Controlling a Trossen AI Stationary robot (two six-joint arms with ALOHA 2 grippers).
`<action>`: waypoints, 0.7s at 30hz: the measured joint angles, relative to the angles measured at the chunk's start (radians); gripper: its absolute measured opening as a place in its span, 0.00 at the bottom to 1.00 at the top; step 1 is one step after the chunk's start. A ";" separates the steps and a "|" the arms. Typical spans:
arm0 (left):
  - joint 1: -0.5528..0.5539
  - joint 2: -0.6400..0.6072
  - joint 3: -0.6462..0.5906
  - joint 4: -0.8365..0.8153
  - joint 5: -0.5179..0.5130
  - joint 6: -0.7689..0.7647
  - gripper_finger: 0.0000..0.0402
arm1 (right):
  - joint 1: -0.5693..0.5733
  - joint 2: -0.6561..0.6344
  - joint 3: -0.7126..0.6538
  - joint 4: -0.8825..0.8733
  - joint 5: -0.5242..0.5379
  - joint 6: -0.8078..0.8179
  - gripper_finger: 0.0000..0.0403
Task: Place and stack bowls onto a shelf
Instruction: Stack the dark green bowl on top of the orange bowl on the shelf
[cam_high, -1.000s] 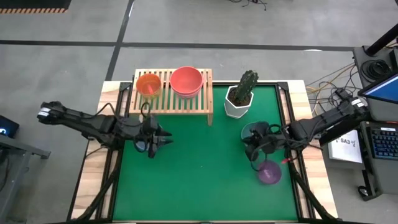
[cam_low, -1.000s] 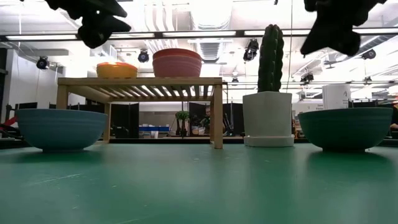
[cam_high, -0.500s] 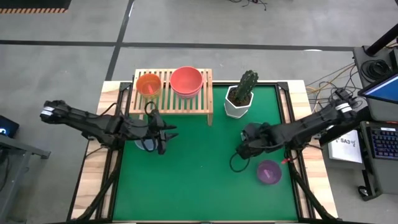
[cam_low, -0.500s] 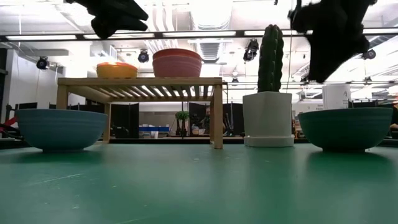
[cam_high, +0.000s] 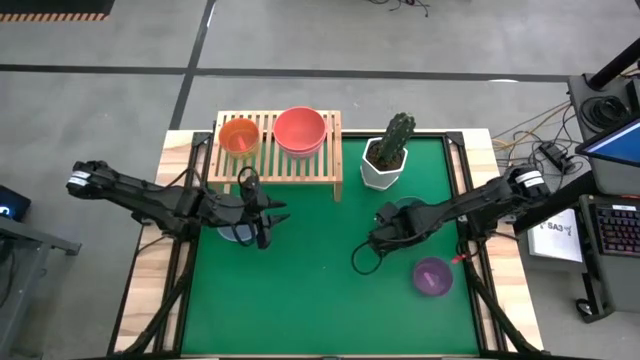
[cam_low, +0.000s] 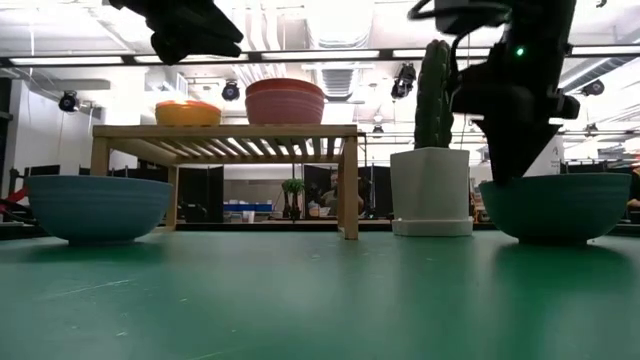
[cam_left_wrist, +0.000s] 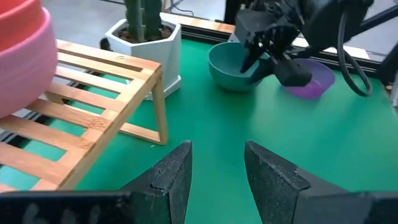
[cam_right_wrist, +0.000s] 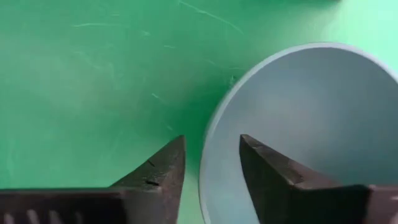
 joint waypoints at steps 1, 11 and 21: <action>-0.001 0.000 -0.001 0.000 -0.012 0.000 0.32 | -0.004 0.007 0.000 0.001 0.000 -0.001 0.33; -0.016 0.000 -0.019 -0.001 -0.089 -0.004 0.32 | -0.011 0.052 0.012 0.025 -0.034 -0.020 0.03; -0.044 -0.025 -0.021 -0.053 -0.146 0.063 0.32 | 0.045 0.034 0.261 0.035 -0.252 -0.308 0.02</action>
